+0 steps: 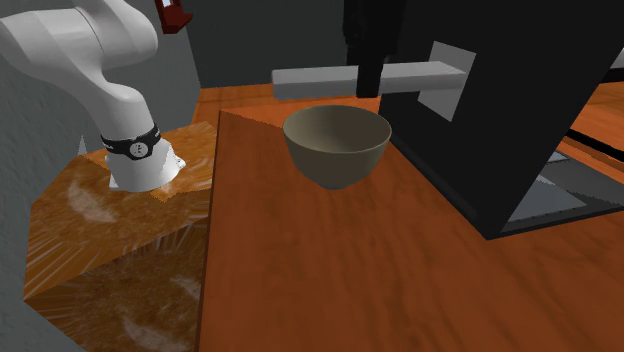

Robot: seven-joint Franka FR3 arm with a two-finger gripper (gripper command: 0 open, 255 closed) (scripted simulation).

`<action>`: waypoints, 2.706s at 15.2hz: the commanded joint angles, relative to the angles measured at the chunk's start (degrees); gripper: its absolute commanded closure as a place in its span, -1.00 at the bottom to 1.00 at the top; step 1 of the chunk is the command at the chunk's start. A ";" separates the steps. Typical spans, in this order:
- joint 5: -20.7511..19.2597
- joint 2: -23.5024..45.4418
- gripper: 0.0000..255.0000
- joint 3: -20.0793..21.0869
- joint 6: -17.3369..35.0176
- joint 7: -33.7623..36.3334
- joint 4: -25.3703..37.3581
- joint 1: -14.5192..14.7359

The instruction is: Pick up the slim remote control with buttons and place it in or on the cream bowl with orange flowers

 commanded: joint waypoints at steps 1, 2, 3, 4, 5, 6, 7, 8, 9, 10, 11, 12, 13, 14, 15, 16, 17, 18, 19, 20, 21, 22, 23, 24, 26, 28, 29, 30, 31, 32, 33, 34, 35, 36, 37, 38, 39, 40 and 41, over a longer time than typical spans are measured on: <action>0.56 -3.56 1.00 0.78 0.81 1.42 -4.34 0.78; 0.90 -5.41 1.00 1.13 1.08 2.01 -6.45 1.15; 1.27 -7.24 1.00 1.51 1.30 2.61 -8.48 1.52; 1.43 -8.03 1.00 1.68 1.38 2.88 -9.33 1.69; 1.41 -7.90 1.00 1.70 2.14 2.90 -9.97 1.69; 1.39 -7.75 1.00 1.71 2.91 2.93 -10.59 1.70; 1.36 -7.60 1.00 1.73 3.67 2.96 -11.20 1.70; 1.33 -7.43 1.00 1.75 4.43 3.00 -11.80 1.71; 1.30 -7.25 1.00 1.76 5.20 3.03 -12.39 1.71; 1.26 -7.06 1.00 1.78 5.96 3.07 -12.96 1.71; 1.22 -6.86 1.00 1.80 6.72 3.11 -13.52 1.72; 1.18 -6.64 1.00 1.81 7.48 3.15 -14.07 1.72; 1.13 -6.41 1.00 1.83 8.25 3.19 -14.61 1.73; 1.09 -6.17 1.00 1.85 9.01 3.24 -15.13 1.73; 1.03 -5.91 1.00 1.86 9.77 3.29 -15.65 1.73; 0.98 -5.65 1.00 1.88 10.54 3.34 -16.15 1.74; 0.89 -5.24 1.00 1.90 11.63 3.42 -16.85 1.74; 0.89 -5.25 1.00 1.90 11.63 3.42 -16.85 1.74; 0.89 -5.25 1.00 1.90 11.63 3.42 -16.85 1.74; 0.89 -5.25 1.00 1.90 11.63 3.42 -16.85 1.74; 0.89 -5.24 1.00 1.90 11.63 3.42 -16.85 1.74; 0.89 -5.24 1.00 1.90 11.63 3.42 -16.85 1.74; 0.89 -5.24 1.00 1.90 11.63 3.42 -16.85 1.74; 0.89 -5.25 1.00 1.91 11.63 3.42 -16.85 1.74; 0.89 -5.24 -1.00 1.91 11.64 3.42 -16.85 1.74; 0.90 -5.28 -1.00 1.91 11.63 3.42 -16.88 1.74; 0.90 -5.29 -1.00 1.91 11.63 3.42 -16.89 1.74; 0.90 -5.28 -1.00 1.91 11.63 3.42 -16.89 1.74; 0.89 -5.24 -1.00 1.91 11.63 3.42 -16.85 1.73; 1.04 -5.96 -1.00 1.88 9.73 3.31 -15.64 1.74; 1.17 -6.59 -1.00 1.85 7.82 3.21 -14.36 1.74; 1.28 -7.15 -1.00 1.82 5.92 3.13 -13.00 1.74; 1.35 -7.53 -1.00 1.80 4.42 3.07 -11.88 1.74; 1.35 -7.53 -1.00 1.80 4.42 3.07 -11.88 1.74; 1.36 -7.54 -1.00 1.80 4.42 3.07 -11.89 1.74; 1.35 -7.53 -1.00 1.80 4.42 3.07 -11.88 1.74; 1.35 -7.53 -1.00 1.80 4.42 3.07 -11.88 1.74; 1.35 -7.53 -1.00 1.80 4.42 3.07 -11.88 1.74; 1.35 -7.53 -1.00 1.80 4.42 3.07 -11.88 1.74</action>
